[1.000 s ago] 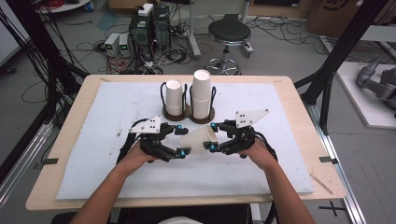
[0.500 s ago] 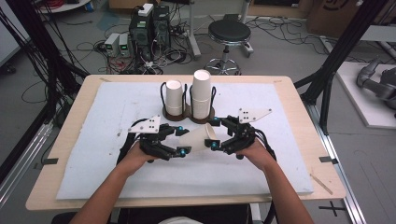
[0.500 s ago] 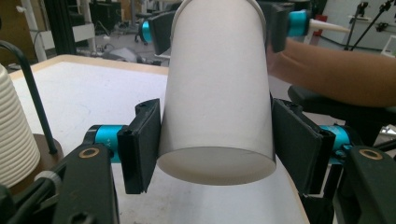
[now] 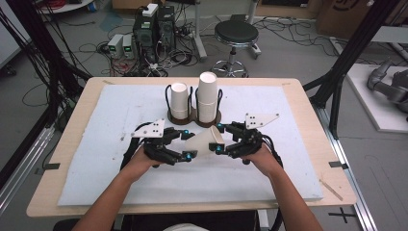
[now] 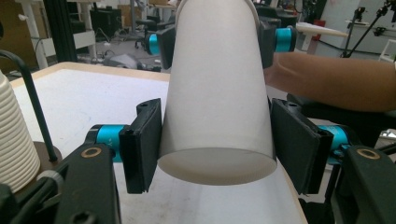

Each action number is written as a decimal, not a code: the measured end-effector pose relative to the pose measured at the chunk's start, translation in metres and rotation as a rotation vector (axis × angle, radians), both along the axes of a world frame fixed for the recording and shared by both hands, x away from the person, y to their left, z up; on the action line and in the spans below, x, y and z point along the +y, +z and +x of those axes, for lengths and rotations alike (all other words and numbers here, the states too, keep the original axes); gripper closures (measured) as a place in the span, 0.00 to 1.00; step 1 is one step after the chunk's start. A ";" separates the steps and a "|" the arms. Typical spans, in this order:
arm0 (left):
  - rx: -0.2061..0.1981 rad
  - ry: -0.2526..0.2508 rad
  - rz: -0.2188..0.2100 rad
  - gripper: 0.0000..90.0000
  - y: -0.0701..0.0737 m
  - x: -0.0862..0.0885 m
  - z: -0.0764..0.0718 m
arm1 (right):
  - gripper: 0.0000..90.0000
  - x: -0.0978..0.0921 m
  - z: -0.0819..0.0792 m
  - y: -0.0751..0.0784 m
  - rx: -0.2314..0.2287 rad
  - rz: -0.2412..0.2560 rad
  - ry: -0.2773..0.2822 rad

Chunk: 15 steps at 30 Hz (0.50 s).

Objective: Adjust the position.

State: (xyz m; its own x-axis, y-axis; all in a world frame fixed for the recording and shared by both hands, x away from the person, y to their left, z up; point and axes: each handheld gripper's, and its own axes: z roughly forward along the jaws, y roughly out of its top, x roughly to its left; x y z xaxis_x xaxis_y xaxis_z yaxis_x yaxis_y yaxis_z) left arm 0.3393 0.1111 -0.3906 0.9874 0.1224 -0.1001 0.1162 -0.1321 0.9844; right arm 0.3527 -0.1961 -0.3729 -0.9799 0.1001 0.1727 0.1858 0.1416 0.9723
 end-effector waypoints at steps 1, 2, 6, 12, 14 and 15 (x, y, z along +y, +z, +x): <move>0.003 0.004 0.006 0.40 0.000 -0.001 0.000 | 0.38 0.000 0.000 0.000 -0.009 -0.003 -0.002; 0.002 0.012 0.009 0.39 0.000 -0.001 0.000 | 0.39 -0.001 0.000 0.000 -0.009 -0.006 -0.002; -0.003 0.045 0.026 0.30 0.000 -0.002 0.000 | 0.40 -0.002 0.000 0.001 -0.016 -0.029 -0.007; -0.009 0.030 0.044 0.31 -0.001 -0.005 -0.002 | 0.40 0.000 0.000 0.001 -0.018 -0.070 0.006; -0.013 0.007 0.043 0.38 -0.001 -0.005 -0.002 | 0.40 0.002 0.000 0.000 -0.017 -0.071 0.013; -0.020 0.004 0.048 0.40 -0.001 -0.005 -0.003 | 0.40 0.002 0.000 0.000 -0.018 -0.070 0.016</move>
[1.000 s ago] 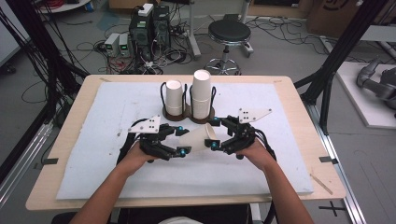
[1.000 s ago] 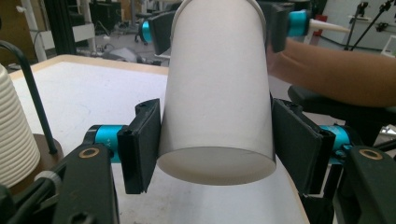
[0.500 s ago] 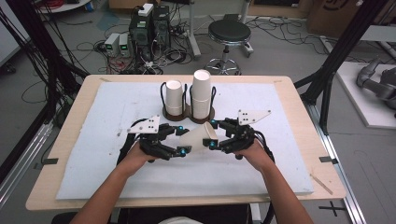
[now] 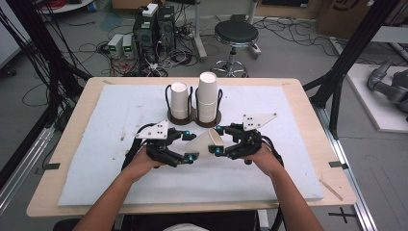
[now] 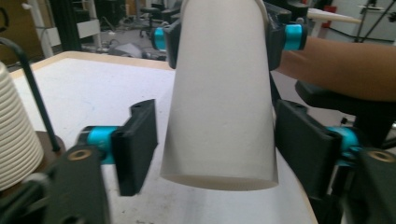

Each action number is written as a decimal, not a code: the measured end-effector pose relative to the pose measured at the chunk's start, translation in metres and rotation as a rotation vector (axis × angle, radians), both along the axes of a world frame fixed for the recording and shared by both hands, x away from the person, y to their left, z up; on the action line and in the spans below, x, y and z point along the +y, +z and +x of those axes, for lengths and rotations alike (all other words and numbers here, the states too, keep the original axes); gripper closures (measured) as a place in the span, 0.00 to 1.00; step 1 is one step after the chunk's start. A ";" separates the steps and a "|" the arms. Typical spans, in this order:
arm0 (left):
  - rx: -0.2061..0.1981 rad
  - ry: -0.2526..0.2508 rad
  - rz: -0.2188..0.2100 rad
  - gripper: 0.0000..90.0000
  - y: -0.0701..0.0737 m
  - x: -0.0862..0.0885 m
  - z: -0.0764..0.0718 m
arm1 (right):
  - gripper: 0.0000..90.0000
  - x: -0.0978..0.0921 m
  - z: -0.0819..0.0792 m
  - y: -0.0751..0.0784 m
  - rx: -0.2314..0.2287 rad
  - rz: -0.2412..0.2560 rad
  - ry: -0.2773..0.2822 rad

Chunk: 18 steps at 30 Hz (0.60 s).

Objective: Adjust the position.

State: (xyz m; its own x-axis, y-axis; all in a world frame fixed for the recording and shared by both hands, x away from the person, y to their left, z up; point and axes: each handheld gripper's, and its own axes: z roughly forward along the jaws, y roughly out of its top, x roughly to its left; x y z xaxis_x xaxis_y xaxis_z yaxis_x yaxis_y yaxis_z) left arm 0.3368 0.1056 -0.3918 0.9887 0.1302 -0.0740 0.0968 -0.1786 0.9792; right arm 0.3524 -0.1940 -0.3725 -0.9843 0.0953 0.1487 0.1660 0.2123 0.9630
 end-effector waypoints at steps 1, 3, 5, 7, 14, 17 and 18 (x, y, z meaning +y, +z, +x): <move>0.000 -0.001 0.000 0.40 0.000 0.000 0.000 | 0.40 0.000 0.000 0.000 0.003 0.001 0.003; 0.000 -0.002 -0.002 0.40 0.000 0.000 0.000 | 0.36 0.001 0.000 0.000 0.010 0.003 -0.005; 0.000 -0.002 -0.005 0.39 0.000 -0.001 0.000 | 0.31 0.002 -0.001 0.000 0.016 0.014 -0.011; -0.004 0.011 -0.009 0.39 0.001 0.000 0.000 | 0.23 0.003 -0.001 0.000 0.020 0.043 -0.032; 0.000 0.038 -0.047 0.39 0.002 0.005 0.002 | 0.20 -0.003 0.001 0.000 0.050 0.087 -0.095; -0.008 0.035 -0.051 0.39 0.003 0.005 0.001 | 0.20 0.000 0.001 -0.003 0.063 0.075 -0.095; -0.008 0.040 -0.055 0.39 0.003 0.006 0.001 | 0.20 0.001 0.001 -0.004 0.060 0.067 -0.096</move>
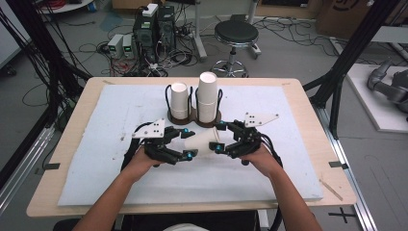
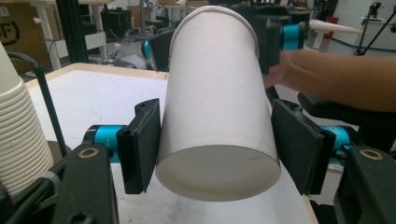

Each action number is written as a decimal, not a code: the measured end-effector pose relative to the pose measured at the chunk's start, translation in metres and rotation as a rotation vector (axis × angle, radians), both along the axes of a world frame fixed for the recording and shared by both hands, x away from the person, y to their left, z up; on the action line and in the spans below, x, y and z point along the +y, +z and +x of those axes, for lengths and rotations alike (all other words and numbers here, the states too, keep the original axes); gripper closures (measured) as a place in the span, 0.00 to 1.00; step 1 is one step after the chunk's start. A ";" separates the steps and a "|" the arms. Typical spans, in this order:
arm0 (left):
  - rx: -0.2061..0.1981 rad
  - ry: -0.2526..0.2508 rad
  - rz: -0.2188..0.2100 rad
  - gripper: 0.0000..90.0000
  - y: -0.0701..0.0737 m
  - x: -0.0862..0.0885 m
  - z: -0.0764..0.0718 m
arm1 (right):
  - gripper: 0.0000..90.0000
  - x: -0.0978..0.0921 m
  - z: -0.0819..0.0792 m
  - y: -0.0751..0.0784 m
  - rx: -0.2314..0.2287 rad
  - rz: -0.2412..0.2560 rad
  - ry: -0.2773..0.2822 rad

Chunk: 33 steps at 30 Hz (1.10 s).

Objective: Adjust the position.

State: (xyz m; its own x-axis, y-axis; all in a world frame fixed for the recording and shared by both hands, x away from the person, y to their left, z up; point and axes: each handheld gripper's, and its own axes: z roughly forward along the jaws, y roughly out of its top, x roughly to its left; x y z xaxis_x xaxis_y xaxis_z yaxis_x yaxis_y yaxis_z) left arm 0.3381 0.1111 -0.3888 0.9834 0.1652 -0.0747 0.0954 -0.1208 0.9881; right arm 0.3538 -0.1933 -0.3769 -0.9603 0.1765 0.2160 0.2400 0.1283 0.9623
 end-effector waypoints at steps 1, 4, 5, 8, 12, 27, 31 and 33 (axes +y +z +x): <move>-0.001 0.001 -0.001 0.39 0.000 0.001 0.000 | 0.20 0.001 0.000 -0.001 0.005 -0.001 0.001; 0.001 0.004 -0.024 0.39 0.001 0.003 0.001 | 0.20 0.001 0.000 -0.002 0.022 0.006 0.008; 0.000 0.005 -0.031 0.39 0.001 0.004 0.001 | 0.20 0.001 0.001 -0.003 0.026 0.011 0.009; -0.003 0.008 -0.037 0.39 0.002 0.004 0.001 | 0.20 0.001 0.002 -0.004 0.046 0.019 0.030; -0.002 -0.003 -0.029 0.40 0.000 0.002 0.000 | 0.32 -0.001 0.001 -0.002 0.007 0.029 0.034; -0.009 0.021 0.064 0.27 -0.001 -0.007 -0.002 | 0.46 -0.003 -0.001 0.005 -0.079 -0.060 0.061; -0.014 -0.003 0.090 0.37 -0.003 -0.009 -0.003 | 0.45 0.000 -0.003 0.006 -0.083 -0.089 0.072; -0.008 -0.006 0.085 0.40 -0.003 -0.009 -0.003 | 0.42 0.002 -0.003 0.006 -0.072 -0.089 0.074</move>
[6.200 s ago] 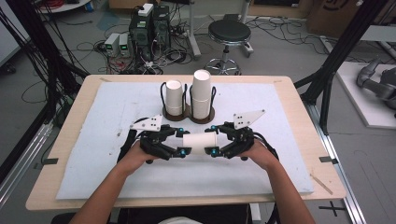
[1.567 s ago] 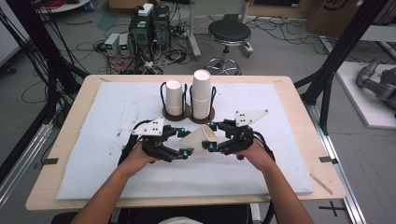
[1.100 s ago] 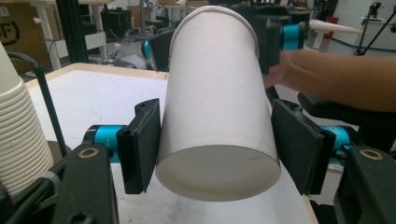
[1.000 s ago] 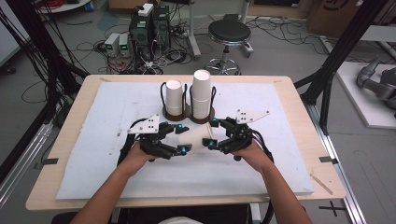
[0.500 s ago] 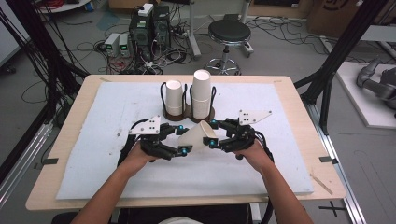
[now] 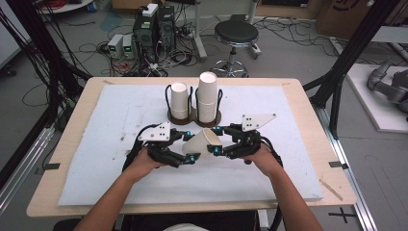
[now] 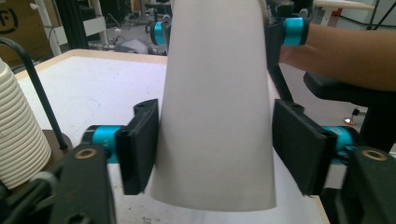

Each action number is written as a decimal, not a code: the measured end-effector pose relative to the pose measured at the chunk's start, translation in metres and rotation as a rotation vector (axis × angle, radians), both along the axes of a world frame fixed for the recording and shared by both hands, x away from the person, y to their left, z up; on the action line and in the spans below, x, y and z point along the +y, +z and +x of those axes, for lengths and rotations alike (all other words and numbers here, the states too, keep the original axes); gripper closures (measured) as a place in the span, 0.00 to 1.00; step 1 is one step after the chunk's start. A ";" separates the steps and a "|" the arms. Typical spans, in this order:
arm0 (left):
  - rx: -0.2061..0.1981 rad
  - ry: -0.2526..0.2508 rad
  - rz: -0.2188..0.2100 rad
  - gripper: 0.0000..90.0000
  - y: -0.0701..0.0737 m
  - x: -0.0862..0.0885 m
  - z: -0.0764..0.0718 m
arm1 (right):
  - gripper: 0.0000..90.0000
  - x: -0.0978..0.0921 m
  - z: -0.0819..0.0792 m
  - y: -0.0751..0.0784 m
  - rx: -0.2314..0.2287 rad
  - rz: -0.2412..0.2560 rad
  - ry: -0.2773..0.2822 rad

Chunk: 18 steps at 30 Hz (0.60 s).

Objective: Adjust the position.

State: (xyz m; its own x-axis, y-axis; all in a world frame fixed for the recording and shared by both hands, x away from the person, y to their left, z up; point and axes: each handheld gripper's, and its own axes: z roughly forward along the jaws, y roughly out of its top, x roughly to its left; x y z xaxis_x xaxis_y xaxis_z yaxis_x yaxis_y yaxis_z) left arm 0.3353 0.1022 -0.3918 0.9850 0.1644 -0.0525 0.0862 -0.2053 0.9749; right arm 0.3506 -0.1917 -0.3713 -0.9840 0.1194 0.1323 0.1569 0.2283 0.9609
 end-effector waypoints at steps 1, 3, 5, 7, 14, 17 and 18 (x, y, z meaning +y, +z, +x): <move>-0.003 -0.003 -0.001 0.40 0.000 0.000 0.000 | 0.40 0.000 0.000 0.000 0.006 0.002 -0.002; -0.001 -0.005 -0.011 0.40 0.001 0.000 -0.001 | 0.35 0.001 0.000 0.000 0.018 0.024 -0.011; 0.004 0.001 -0.029 0.40 0.001 0.000 0.000 | 0.29 0.002 0.000 0.001 0.027 0.055 -0.031; 0.008 0.011 -0.045 0.40 0.002 0.002 0.001 | 0.20 0.001 0.000 0.002 0.047 0.096 -0.061; 0.010 0.032 -0.094 0.40 0.003 0.008 0.002 | 0.20 -0.002 0.002 -0.001 0.103 0.164 -0.095; 0.004 0.018 -0.088 0.40 0.002 0.005 0.000 | 0.20 0.004 0.002 -0.004 0.104 0.154 -0.076; 0.001 0.012 -0.081 0.40 0.002 0.003 0.000 | 0.20 0.005 0.001 -0.004 0.105 0.150 -0.063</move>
